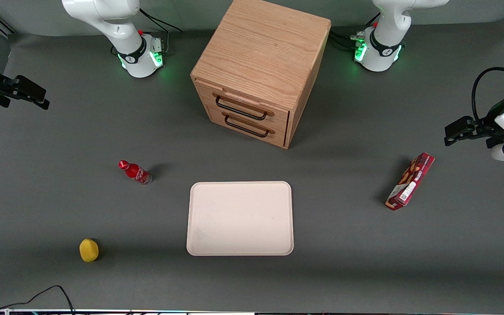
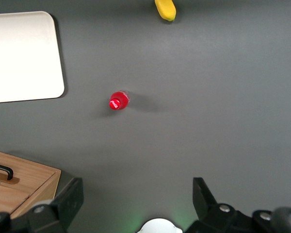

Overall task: Open upper drawer
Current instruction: 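Move the right gripper toward the upper drawer's black handle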

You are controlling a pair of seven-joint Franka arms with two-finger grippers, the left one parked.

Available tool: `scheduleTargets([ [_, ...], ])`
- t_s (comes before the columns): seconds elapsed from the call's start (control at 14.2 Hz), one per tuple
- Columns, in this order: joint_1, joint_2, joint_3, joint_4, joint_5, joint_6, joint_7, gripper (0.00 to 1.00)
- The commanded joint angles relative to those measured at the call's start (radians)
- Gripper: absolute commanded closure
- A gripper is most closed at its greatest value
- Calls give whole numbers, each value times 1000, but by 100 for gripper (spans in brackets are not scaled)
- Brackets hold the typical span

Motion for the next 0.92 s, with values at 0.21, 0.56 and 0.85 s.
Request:
scheduleTargets([
  [0.21, -1, 16, -7, 31, 23, -45, 14, 0],
  [0.56, 33, 38, 110, 39, 98, -29, -228, 0],
  [0.85, 46, 152, 204, 120, 236, -25, -609, 0],
])
